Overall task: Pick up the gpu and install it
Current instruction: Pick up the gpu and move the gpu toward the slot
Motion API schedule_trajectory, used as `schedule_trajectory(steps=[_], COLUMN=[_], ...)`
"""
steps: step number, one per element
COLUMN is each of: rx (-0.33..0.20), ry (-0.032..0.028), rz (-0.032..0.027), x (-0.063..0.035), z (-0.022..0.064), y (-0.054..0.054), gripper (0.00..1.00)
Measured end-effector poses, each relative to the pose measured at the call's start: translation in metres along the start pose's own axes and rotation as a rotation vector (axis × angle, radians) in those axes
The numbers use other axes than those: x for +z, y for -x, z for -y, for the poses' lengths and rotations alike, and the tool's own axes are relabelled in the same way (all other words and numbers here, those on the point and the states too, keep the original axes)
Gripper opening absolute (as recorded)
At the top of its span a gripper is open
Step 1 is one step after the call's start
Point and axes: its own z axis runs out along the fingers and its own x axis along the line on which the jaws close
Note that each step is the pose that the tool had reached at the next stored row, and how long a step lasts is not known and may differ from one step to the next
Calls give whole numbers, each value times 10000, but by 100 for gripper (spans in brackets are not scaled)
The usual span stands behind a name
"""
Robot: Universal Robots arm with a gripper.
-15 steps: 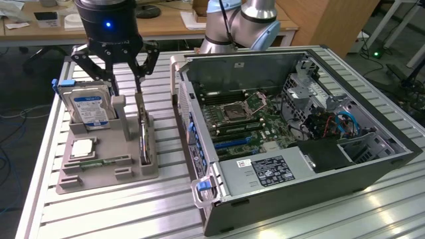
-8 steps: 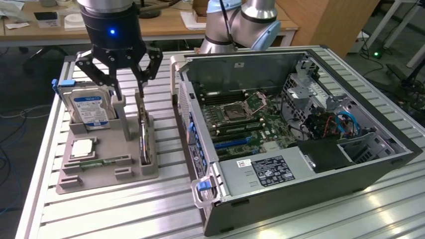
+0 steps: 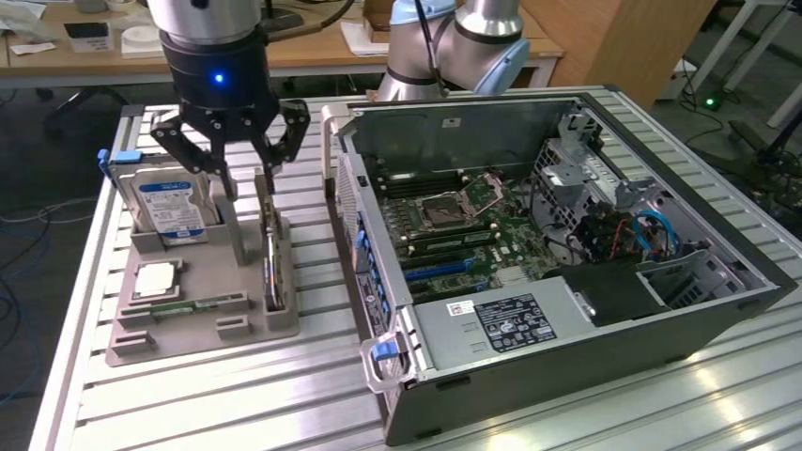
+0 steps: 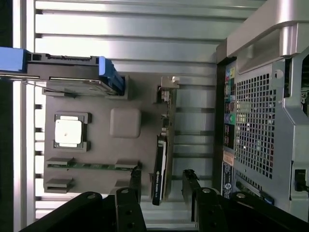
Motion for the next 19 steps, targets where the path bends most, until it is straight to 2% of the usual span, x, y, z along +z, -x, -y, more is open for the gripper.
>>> schedule_trajectory(steps=[5, 19], rx=[0, 10], ry=[1, -1], rz=[2, 0], x=[89, 342], z=[88, 102], y=[-2, 3], gripper=[47, 47])
